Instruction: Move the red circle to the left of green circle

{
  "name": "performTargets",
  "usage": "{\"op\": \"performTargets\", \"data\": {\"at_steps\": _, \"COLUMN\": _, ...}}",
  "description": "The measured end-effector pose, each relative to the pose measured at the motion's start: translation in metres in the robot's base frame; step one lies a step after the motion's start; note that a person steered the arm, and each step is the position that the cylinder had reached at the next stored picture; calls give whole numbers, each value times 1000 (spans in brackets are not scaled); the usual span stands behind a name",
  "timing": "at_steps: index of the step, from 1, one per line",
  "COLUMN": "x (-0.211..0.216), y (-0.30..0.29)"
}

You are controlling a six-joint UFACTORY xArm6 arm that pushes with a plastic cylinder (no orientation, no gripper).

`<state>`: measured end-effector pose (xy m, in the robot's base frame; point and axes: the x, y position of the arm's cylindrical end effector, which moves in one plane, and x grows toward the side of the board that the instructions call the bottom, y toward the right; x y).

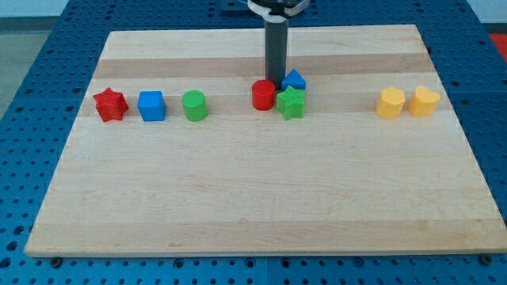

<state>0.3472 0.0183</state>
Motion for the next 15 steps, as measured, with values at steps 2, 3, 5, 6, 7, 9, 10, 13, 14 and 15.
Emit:
{"op": "performTargets", "data": {"at_steps": 2, "x": 19, "y": 0}}
{"op": "performTargets", "data": {"at_steps": 3, "x": 29, "y": 0}}
{"op": "performTargets", "data": {"at_steps": 5, "x": 50, "y": -15}}
{"op": "performTargets", "data": {"at_steps": 6, "x": 72, "y": -20}}
{"op": "performTargets", "data": {"at_steps": 7, "x": 97, "y": -23}}
{"op": "performTargets", "data": {"at_steps": 9, "x": 136, "y": -38}}
{"op": "performTargets", "data": {"at_steps": 10, "x": 136, "y": -42}}
{"op": "performTargets", "data": {"at_steps": 13, "x": 96, "y": -50}}
{"op": "performTargets", "data": {"at_steps": 14, "x": 95, "y": -50}}
{"op": "performTargets", "data": {"at_steps": 15, "x": 93, "y": -50}}
